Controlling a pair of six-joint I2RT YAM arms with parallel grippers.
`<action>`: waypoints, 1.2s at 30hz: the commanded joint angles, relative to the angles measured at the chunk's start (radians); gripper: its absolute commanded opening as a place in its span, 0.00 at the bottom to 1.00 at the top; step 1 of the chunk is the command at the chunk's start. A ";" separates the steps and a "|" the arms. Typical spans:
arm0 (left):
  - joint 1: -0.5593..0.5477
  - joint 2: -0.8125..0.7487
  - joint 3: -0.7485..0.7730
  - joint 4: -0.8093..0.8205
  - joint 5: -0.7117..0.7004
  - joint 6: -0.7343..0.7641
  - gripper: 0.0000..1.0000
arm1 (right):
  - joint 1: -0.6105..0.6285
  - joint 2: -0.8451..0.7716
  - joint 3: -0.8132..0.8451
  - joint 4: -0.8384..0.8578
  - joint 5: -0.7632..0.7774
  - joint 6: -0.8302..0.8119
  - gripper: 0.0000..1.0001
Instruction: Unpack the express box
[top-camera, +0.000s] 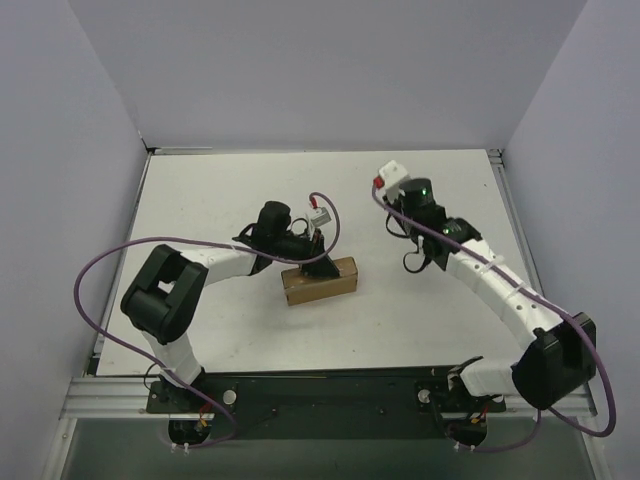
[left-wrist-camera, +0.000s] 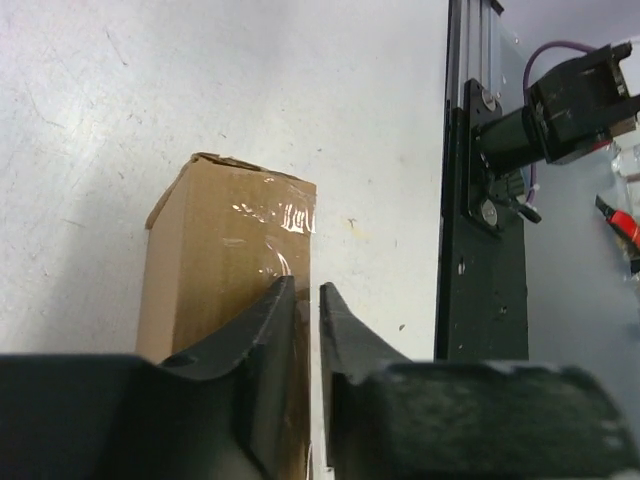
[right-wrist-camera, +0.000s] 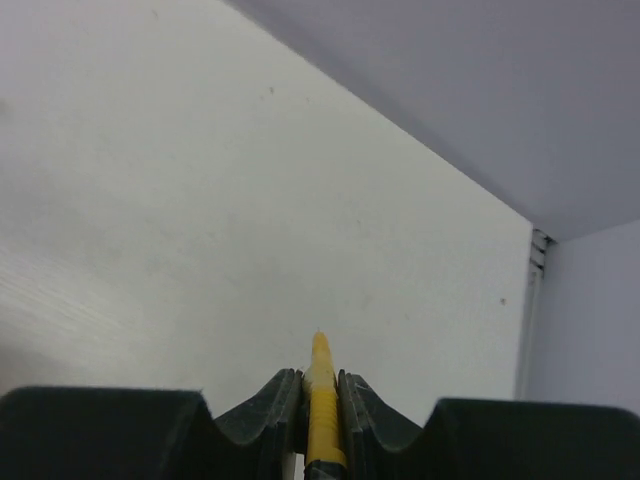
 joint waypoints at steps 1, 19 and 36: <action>0.023 -0.053 0.091 -0.234 0.003 0.199 0.31 | -0.060 -0.086 -0.493 0.731 0.056 -0.764 0.08; 0.155 -0.051 0.312 -0.652 -0.055 0.514 0.47 | -0.138 0.113 -0.513 0.228 -0.087 -0.525 0.75; 0.161 -0.134 0.372 -1.111 -0.178 1.065 0.46 | -0.051 0.033 -0.202 -0.054 -0.550 -0.254 0.79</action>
